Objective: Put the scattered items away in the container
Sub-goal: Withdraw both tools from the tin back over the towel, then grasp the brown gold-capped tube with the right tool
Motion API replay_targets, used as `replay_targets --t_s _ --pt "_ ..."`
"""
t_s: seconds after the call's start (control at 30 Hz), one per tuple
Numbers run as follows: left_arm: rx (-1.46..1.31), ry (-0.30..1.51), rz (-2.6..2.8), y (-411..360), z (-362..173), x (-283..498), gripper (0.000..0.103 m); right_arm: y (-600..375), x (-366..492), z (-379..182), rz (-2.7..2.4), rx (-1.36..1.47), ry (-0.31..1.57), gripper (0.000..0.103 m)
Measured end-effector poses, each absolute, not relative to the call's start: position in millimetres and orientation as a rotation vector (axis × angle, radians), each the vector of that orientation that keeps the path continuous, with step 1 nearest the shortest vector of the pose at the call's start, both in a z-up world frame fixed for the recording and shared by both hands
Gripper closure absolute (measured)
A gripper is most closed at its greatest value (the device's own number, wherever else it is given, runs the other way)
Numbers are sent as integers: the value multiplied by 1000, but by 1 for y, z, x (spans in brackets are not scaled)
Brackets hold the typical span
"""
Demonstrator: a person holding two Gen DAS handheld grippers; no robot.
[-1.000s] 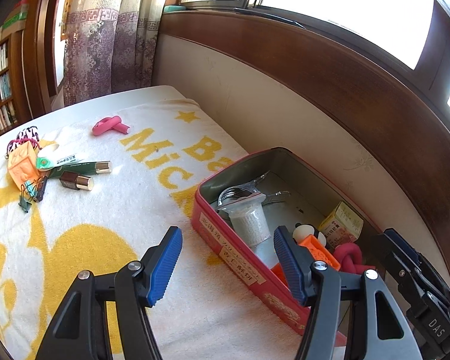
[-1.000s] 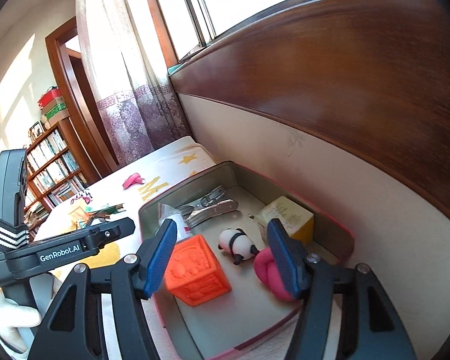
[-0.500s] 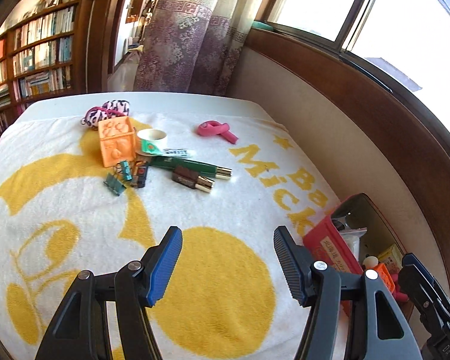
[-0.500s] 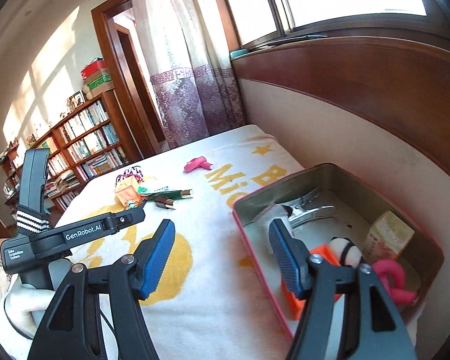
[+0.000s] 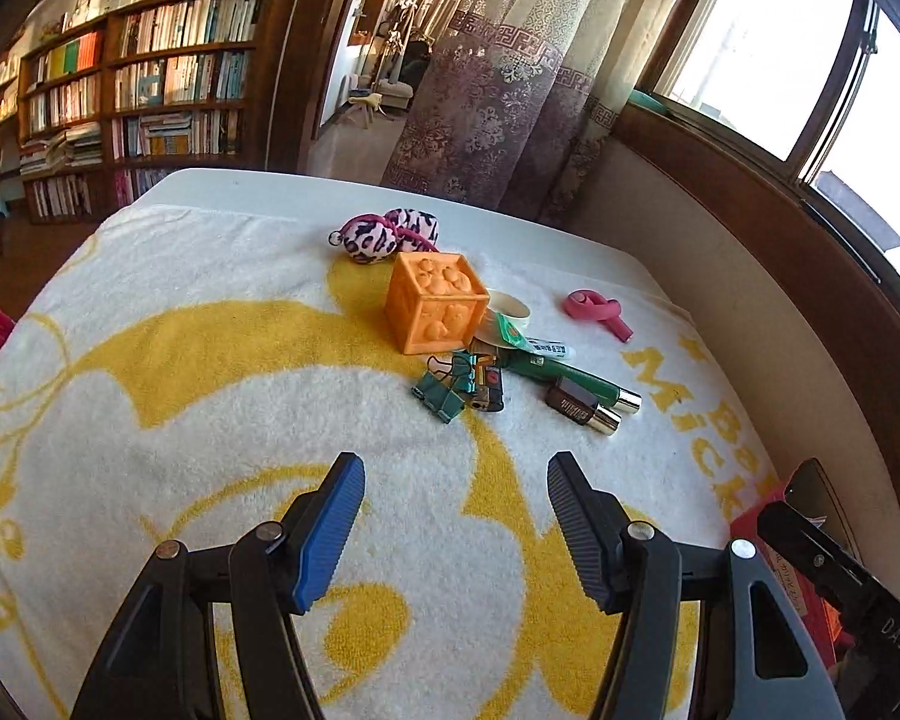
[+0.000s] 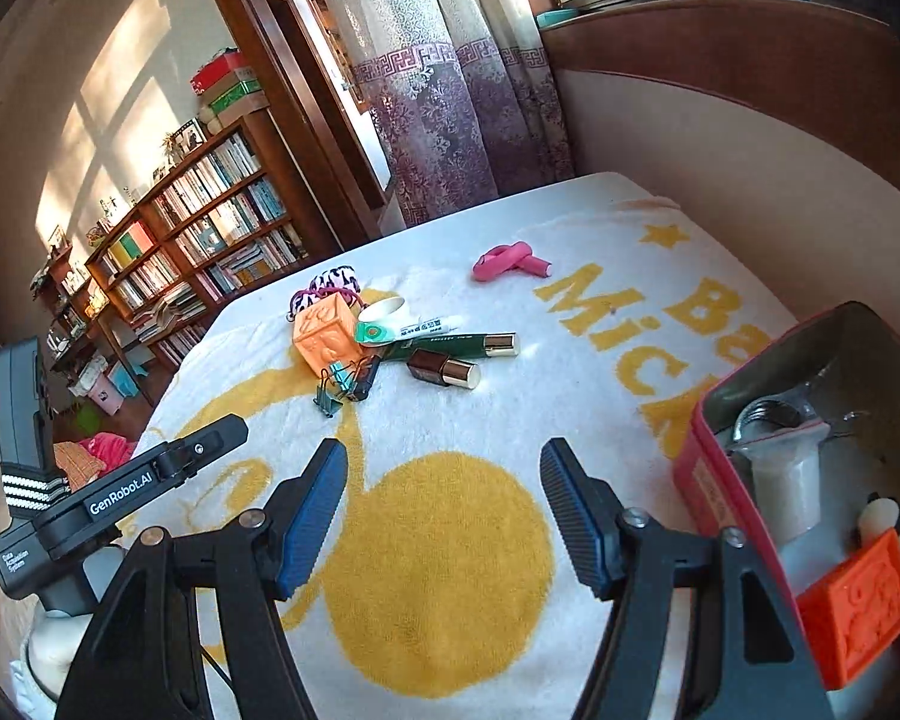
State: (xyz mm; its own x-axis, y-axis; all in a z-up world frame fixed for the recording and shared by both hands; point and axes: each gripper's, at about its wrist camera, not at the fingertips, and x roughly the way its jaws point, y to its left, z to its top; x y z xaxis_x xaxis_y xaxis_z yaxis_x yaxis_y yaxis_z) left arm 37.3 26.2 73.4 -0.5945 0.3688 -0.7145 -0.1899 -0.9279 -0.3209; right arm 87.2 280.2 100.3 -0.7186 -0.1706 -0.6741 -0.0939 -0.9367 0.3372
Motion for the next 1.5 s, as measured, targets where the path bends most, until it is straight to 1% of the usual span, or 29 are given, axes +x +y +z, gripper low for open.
replay_targets --t_s 0.13,0.3,0.47,0.57,0.8,1.0,1.07,1.17,1.23,1.5 --pt "-1235 -335 2542 10 63 31 38 272 53 84 -2746 1259 -623 32" --pt "-1278 -400 2535 -6 50 24 38 272 14 62 -2679 1393 -763 30" --pt "-1308 -466 2521 -17 43 22 38 269 -17 52 -2711 1453 -782 25" --pt "-1312 -485 2517 -19 42 21 38 267 -32 49 -2724 1481 -798 25" --pt "-1324 -528 2506 -23 40 21 38 253 -57 33 -2779 1562 -717 25" --pt "-1339 -530 2501 -22 37 21 38 245 -68 28 -2875 1569 -565 25" --pt "-1342 -523 2499 -20 36 22 38 242 -71 26 -2900 1569 -489 25" --pt "-1345 -516 2501 -19 35 21 38 234 -71 24 -2953 1582 -306 38" --pt "-1351 -518 2503 -20 34 21 38 233 -68 24 -2950 1564 -260 38" --pt "-1371 -517 2509 -21 28 19 38 250 -32 36 -2866 1513 -404 38"
